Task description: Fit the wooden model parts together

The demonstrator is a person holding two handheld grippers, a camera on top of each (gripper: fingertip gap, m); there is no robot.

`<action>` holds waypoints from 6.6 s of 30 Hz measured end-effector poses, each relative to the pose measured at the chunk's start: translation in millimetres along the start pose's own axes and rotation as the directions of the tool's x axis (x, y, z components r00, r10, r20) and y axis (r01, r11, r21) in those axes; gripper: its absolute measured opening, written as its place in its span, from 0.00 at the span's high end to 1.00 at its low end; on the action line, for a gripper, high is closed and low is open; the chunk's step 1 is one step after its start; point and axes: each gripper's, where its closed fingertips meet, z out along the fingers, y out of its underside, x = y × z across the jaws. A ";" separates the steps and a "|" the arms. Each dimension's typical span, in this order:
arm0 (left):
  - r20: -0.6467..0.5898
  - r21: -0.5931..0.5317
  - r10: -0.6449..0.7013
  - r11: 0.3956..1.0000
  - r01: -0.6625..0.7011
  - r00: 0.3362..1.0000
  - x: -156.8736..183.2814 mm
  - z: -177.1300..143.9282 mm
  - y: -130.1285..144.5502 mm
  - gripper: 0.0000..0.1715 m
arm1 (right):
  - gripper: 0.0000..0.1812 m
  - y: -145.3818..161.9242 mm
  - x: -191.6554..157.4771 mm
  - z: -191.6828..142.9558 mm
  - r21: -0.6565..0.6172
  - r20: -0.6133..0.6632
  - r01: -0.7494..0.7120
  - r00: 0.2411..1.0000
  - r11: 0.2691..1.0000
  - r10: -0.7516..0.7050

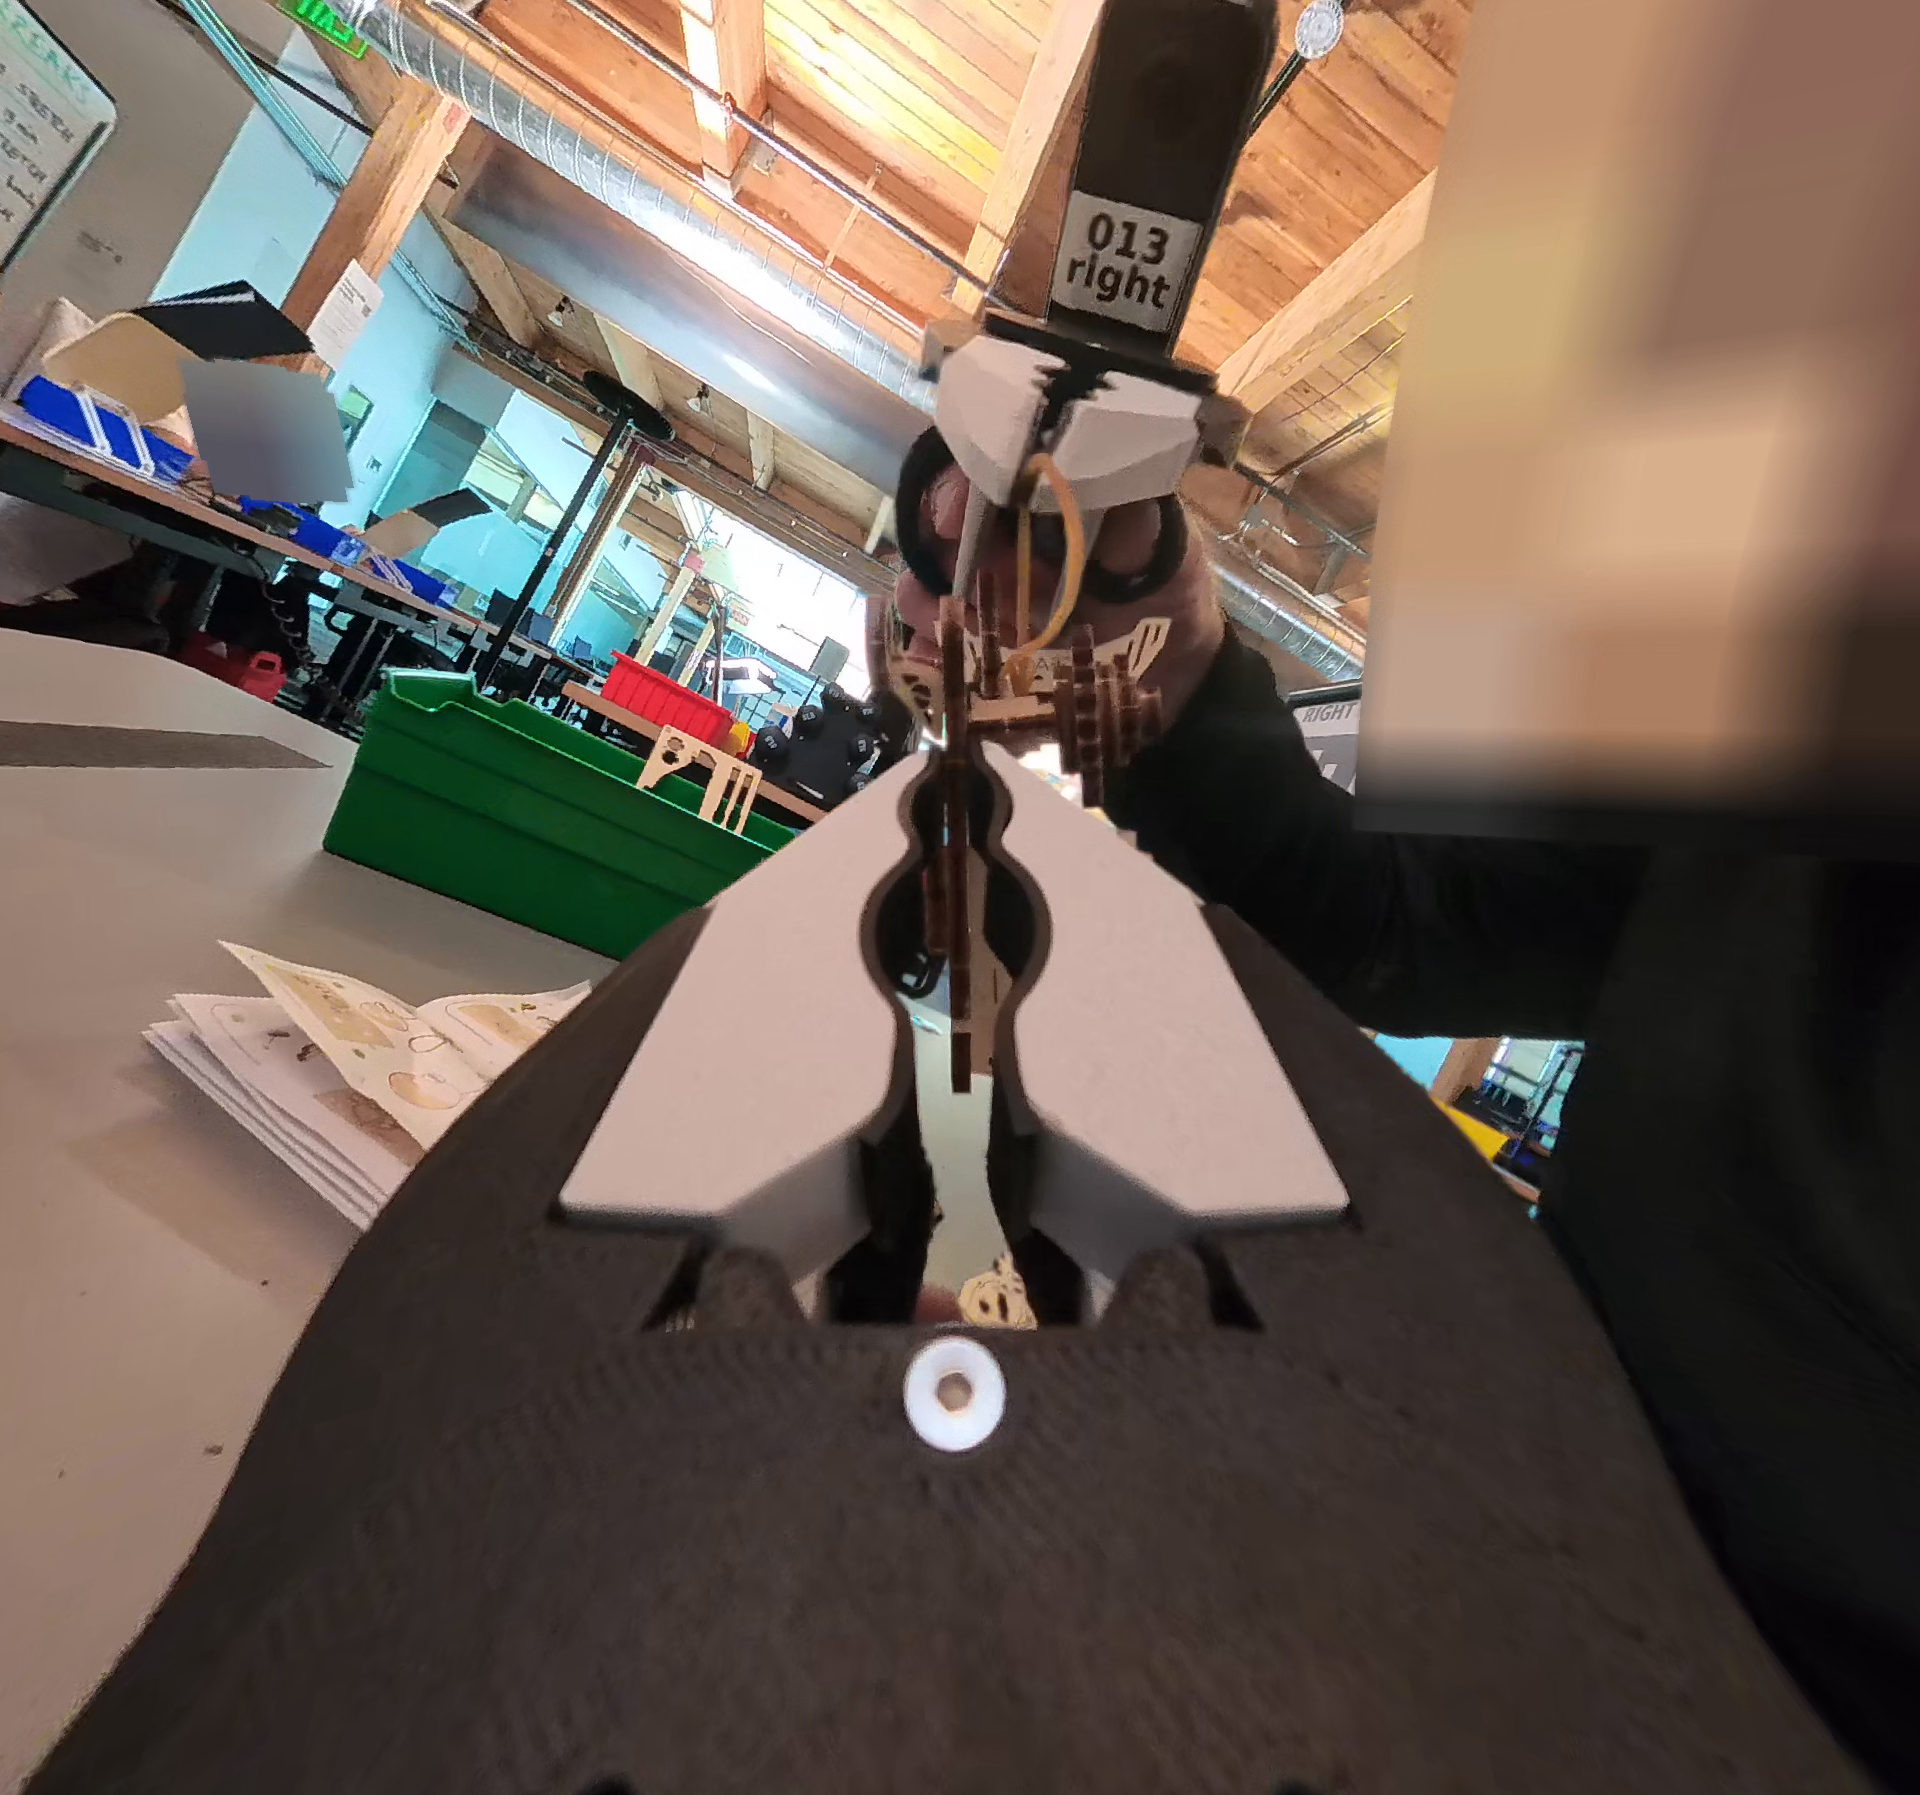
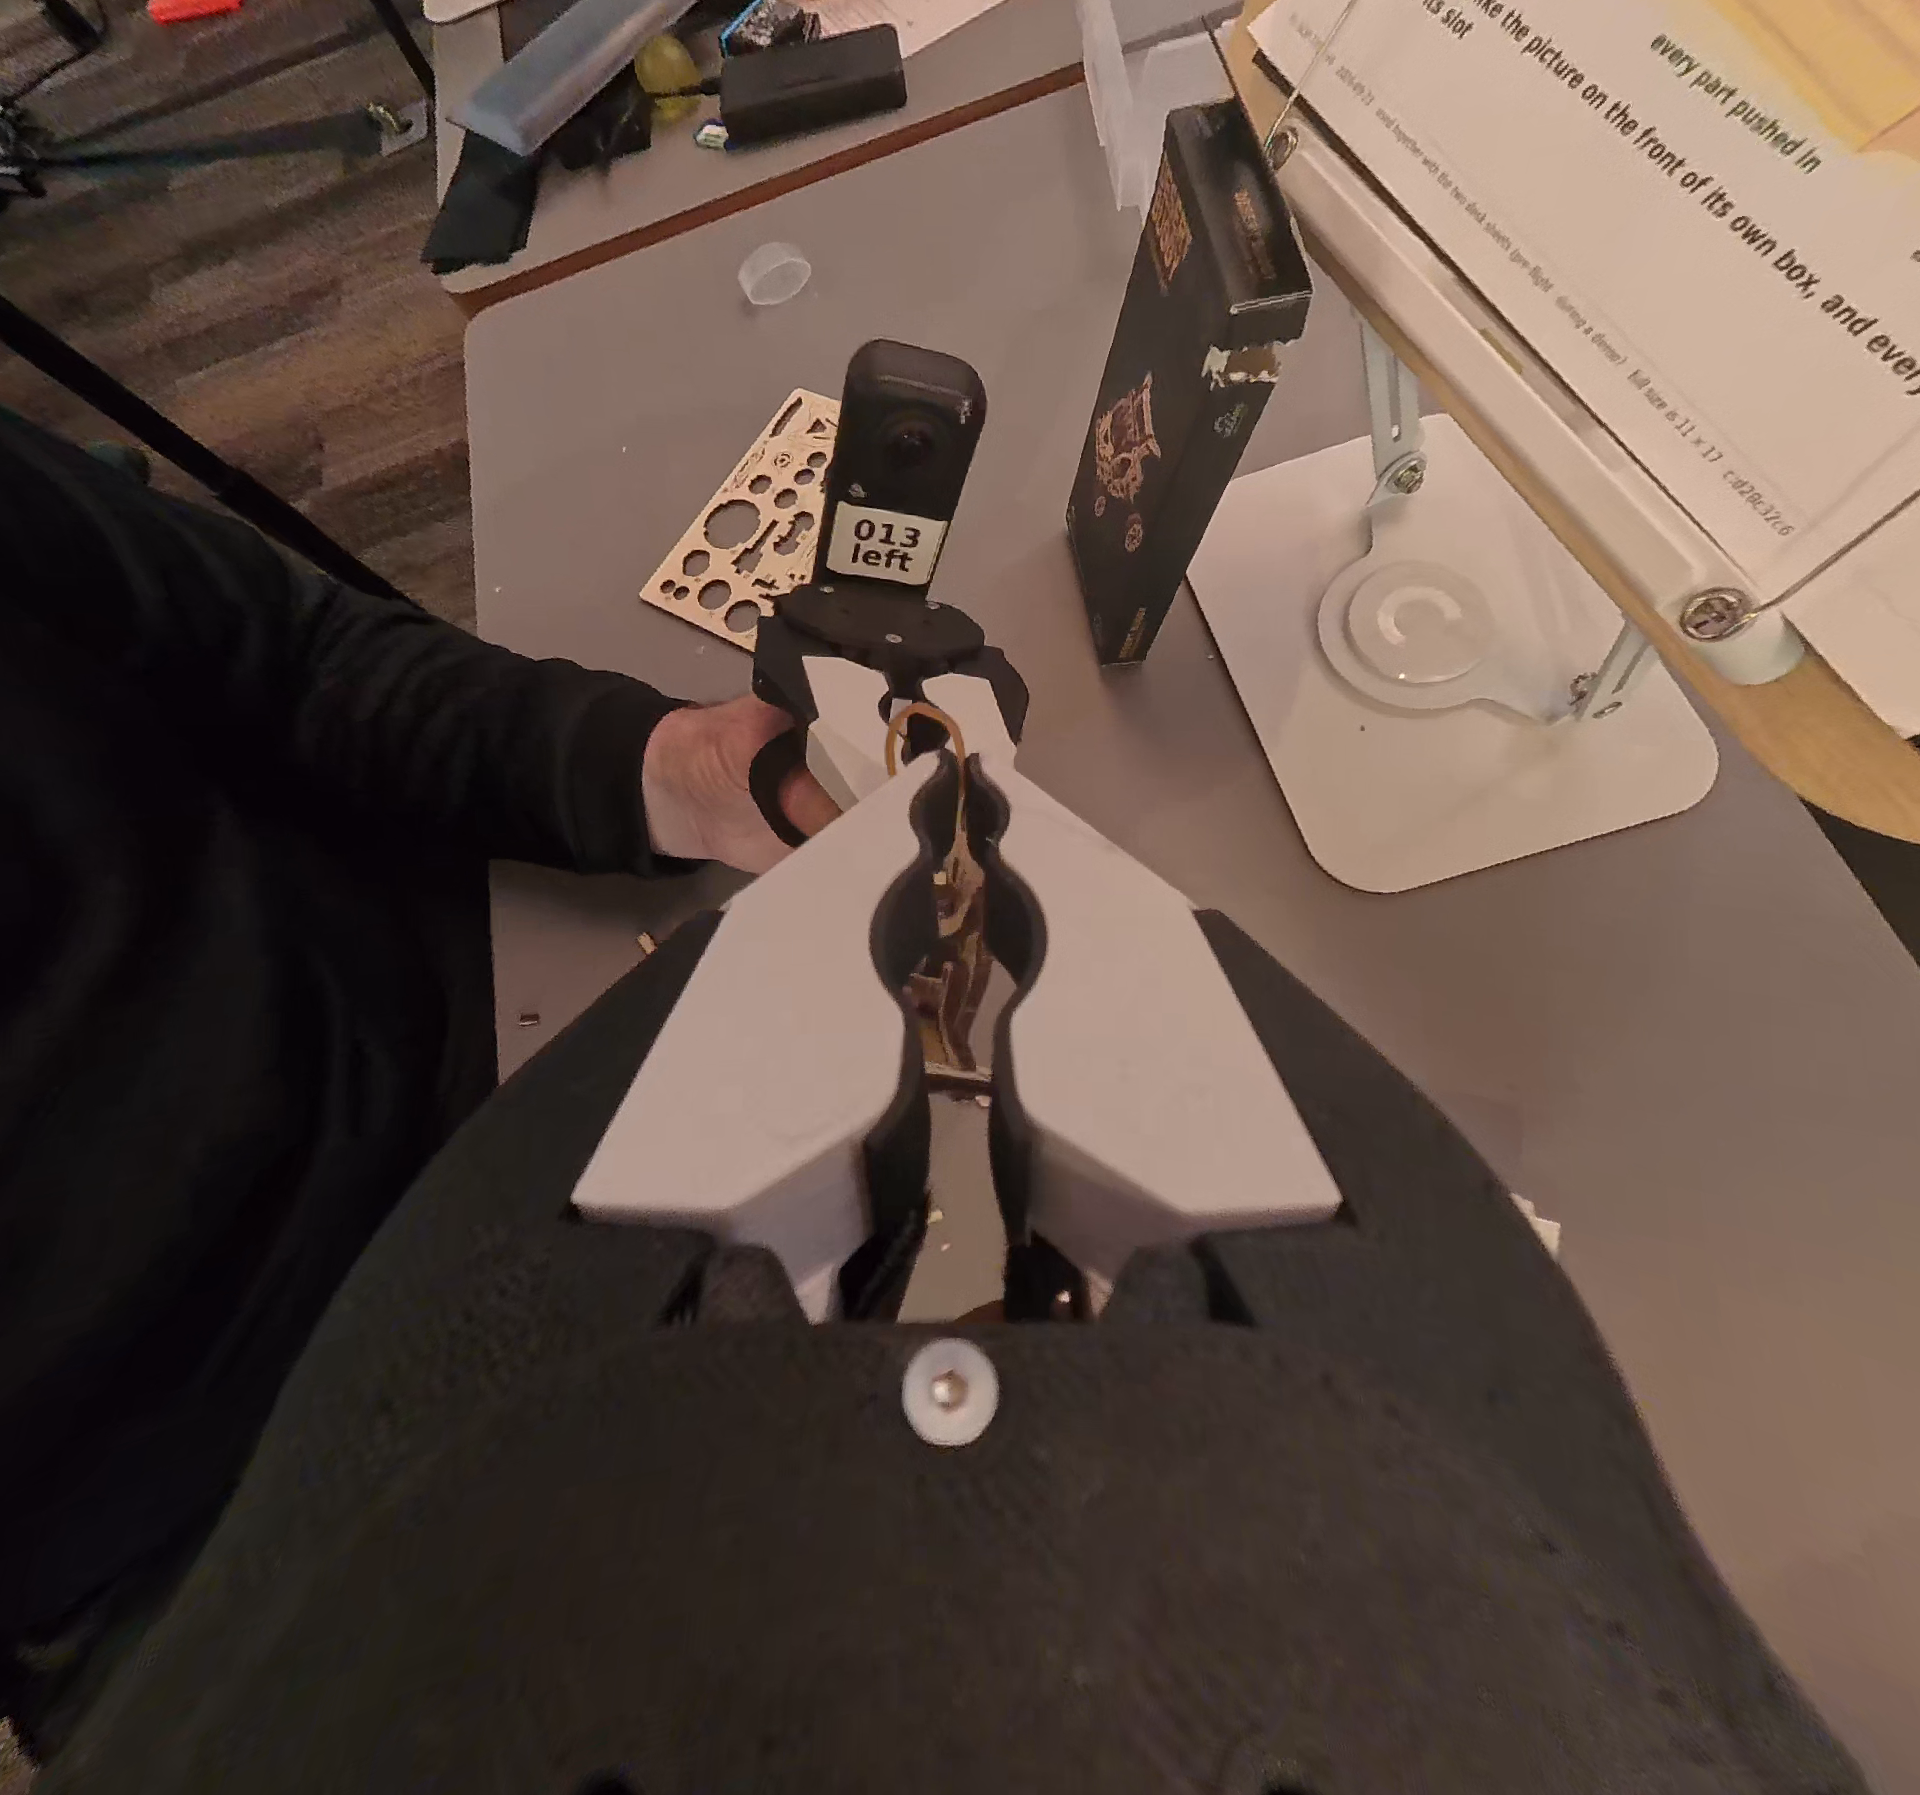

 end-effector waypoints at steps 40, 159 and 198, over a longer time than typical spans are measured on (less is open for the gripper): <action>-0.072 0.171 -0.117 0.977 0.127 0.991 3.0 -10.1 -23.0 0.99 | 1.00 -37.8 -1.7 -3.6 0.038 -0.229 0.000 0.973 0.999 0.009; -0.117 0.241 -0.495 0.827 0.508 0.861 -8.9 12.1 9.7 1.00 | 1.00 58.6 1.4 -29.4 -0.186 -0.754 0.337 0.553 0.923 -0.354; -0.138 0.314 -0.510 0.790 0.526 0.849 -10.4 3.9 -1.2 1.00 | 1.00 88.2 -36.1 11.6 -0.213 -0.641 0.334 0.662 0.918 -0.389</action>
